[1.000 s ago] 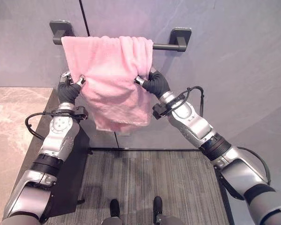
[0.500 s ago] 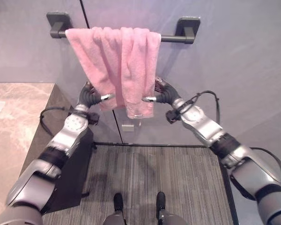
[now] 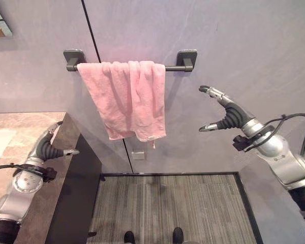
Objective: Put brush and paste in cup on sink, flatten towel.
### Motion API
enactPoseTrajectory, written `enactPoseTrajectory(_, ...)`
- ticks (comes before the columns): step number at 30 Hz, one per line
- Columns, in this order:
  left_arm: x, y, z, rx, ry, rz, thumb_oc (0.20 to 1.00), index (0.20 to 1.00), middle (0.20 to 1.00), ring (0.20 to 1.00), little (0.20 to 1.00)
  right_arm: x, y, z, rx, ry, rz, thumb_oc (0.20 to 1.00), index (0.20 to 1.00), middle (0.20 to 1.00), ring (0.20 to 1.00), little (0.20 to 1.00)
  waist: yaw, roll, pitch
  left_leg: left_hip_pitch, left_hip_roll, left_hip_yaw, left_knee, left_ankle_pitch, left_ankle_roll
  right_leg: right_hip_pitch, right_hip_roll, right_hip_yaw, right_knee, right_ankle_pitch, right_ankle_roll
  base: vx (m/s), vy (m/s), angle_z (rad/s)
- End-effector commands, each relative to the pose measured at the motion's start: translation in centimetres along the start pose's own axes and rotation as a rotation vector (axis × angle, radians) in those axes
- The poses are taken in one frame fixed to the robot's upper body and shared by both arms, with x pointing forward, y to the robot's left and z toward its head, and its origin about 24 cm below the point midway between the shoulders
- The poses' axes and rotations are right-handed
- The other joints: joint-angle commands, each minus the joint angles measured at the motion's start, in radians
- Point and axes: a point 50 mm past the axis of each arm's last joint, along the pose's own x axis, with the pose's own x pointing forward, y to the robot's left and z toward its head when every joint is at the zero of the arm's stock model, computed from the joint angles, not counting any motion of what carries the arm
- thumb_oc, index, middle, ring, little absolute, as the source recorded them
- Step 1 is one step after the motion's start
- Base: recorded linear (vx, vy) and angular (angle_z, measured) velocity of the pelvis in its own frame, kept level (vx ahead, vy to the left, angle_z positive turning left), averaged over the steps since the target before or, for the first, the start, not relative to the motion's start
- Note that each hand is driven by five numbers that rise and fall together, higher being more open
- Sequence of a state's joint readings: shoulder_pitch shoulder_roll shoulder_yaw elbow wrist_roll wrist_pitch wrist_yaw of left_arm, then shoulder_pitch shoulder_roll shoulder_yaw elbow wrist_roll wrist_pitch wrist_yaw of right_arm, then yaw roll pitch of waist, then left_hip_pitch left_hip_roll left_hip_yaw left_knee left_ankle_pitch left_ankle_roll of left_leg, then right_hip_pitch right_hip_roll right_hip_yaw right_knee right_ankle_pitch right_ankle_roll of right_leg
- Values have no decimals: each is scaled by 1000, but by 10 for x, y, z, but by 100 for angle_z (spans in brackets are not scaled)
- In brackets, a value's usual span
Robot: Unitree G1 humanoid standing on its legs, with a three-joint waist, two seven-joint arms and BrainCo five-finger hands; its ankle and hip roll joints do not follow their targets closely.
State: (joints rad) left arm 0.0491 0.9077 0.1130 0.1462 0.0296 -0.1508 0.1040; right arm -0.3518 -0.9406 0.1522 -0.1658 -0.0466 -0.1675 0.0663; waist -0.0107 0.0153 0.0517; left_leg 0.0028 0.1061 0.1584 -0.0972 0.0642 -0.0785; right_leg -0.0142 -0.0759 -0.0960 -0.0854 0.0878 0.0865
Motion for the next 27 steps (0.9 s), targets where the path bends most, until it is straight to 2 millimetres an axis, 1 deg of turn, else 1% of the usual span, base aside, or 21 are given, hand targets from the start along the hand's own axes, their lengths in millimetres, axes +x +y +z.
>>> enactPoseTrajectory(1,4,49,35,184,-189,121,1000,1000,1000,1000,1000,0,-26,24,-149,-140,-93,1000,1000,1000,1000,1000,24,-35,-81,56,-28,11,10,-46,6,-30,-87,16,-1,72,100,-38,21,0)
enactPoseTrajectory(2,2,54,39,197,-208,147,1000,1000,1000,1000,1000,0,-30,30,-173,-163,-122,1000,1000,1000,1000,1000,24,-36,-86,57,-29,12,10,-46,6,-30,-88,17,-1,73,101,0,0,0)
enactPoseTrajectory(3,2,54,39,197,-208,147,1000,1000,1000,1000,1000,0,-30,30,-173,-164,-122,1000,1000,1000,1000,1000,23,-36,-86,57,-29,12,10,-46,7,-30,-88,17,-1,73,101,0,0,0)
enactPoseTrajectory(5,1,66,55,203,-284,214,1000,1000,1000,1000,1000,2,-37,48,-184,-249,-179,1000,1000,1000,1000,1000,25,-37,-96,58,-30,10,10,-48,8,-28,-90,20,-1,76,103,0,0,0)
enactPoseTrajectory(6,1,66,55,203,-283,215,1000,1000,1000,1000,1000,2,-37,48,-184,-249,-179,1000,1000,1000,1000,1000,24,-37,-96,58,-31,10,10,-48,8,-28,-90,20,-1,76,104,0,0,0)
enactPoseTrajectory(8,1,72,66,213,-329,258,1000,1000,1000,1000,1000,6,-37,55,-174,-288,-213,1000,1000,1000,1000,1000,28,-38,-103,60,-32,8,10,-50,10,-26,-92,20,-1,76,104,0,0,0)
enactPoseTrajectory(9,2,76,80,259,-390,273,1000,1000,1000,1000,1000,13,-36,59,-187,-301,-224,1000,1000,1000,1000,1000,32,-41,-108,64,-34,8,10,-52,11,-24,-93,21,-2,77,105,0,0,0)
enactPoseTrajectory(10,2,76,80,260,-389,275,1000,1000,1000,1000,1000,14,-36,59,-187,-302,-225,1000,1000,1000,1000,1000,31,-41,-106,65,-34,9,10,-52,11,-24,-93,22,-2,77,105,0,0,0)
enactPoseTrajectory(11,4,78,91,270,-441,297,1000,1000,1000,1000,1000,22,-35,65,-196,-328,-220,1000,1000,1000,1000,1000,34,-44,-110,70,-36,12,10,-55,13,-24,-93,29,-2,77,105,0,0,0)
enactPoseTrajectory(12,4,78,91,270,-440,299,1000,1000,1000,1000,1000,23,-35,65,-197,-329,-221,1000,1000,1000,1000,1000,34,-44,-109,70,-36,13,10,-55,14,-24,-93,31,-2,78,105,-12,16,-3)
enactPoseTrajectory(14,5,79,101,329,-478,294,1000,1000,1000,1000,1000,30,-35,71,-237,-348,-205,1000,1000,1000,1000,1000,35,-44,-112,75,-38,19,10,-57,14,-26,-92,37,-2,79,106,-8,20,-4)
enactPoseTrajectory(15,8,80,113,391,-522,278,1000,1000,1000,1000,1000,41,-35,77,-301,-359,-173,1000,1000,1000,1000,1000,35,-46,-113,77,-40,25,10,-57,15,-29,-91,42,-2,81,106,-14,21,-5)
enactPoseTrajectory(16,9,80,117,411,-538,273,1000,1000,1000,1000,1000,45,-34,79,-312,-363,-157,1000,1000,1000,1000,1000,34,-46,-114,77,-39,27,10,-57,14,-31,-91,44,-2,82,106,-22,21,-12)
enactPoseTrajectory(17,13,79,129,431,-584,260,1000,1000,1000,1000,1000,55,-31,83,-333,-366,-122,1000,1000,1000,1000,1000,30,-49,-117,77,-39,30,10,-57,14,-34,-90,47,-2,83,105,-15,12,-11)
enactPoseTrajectory(18,15,79,129,428,-585,263,1000,1000,1000,1000,1000,57,-31,83,-338,-366,-122,1000,1000,1000,1000,1000,31,-46,-115,76,-39,30,10,-57,14,-34,-90,47,-2,83,105,-11,12,-8)
enactPoseTrajectory(20,25,77,142,458,-621,245,1000,1000,1000,1000,1000,77,-28,83,-369,-341,-84,1000,1000,1000,1000,1000,25,-50,-117,75,-38,33,10,-56,12,-37,-88,50,-2,84,103,0,0,0)
enactPoseTrajectory(21,27,76,144,460,-623,238,1000,1000,1000,1000,1000,81,-29,82,-371,-330,-87,1000,1000,1000,1000,1000,24,-50,-116,75,-37,34,10,-56,12,-38,-87,51,-2,85,103,0,0,0)
enactPoseTrajectory(22,37,75,148,484,-618,215,1000,1000,1000,1000,1000,96,-28,85,-422,-318,-56,1000,1000,1000,1000,1000,23,-52,-114,75,-36,39,10,-56,11,-42,-86,56,-2,86,103,0,0,0)
enactPoseTrajectory(25,50,74,147,481,-585,194,1000,1000,1000,1000,1000,113,-22,88,-446,-303,-15,1000,1000,1000,1000,1000,20,-51,-113,77,-37,45,10,-54,10,-45,-85,62,-2,90,103,10,2,-4)
enactPoseTrajectory(26,56,74,149,480,-578,193,1000,1000,1000,1000,1000,120,-20,90,-451,-303,-10,1000,1000,1000,1000,1000,23,-50,-110,78,-36,47,10,-54,10,-46,-85,63,-2,91,103,27,-3,-10)
enactPoseTrajectory(27,67,74,149,498,-549,178,1000,1000,1000,1000,1000,131,-15,87,-467,-268,21,1000,1000,1000,1000,1000,26,-48,-109,80,-35,50,10,-54,10,-46,-83,67,-2,92,102,33,-1,-8)
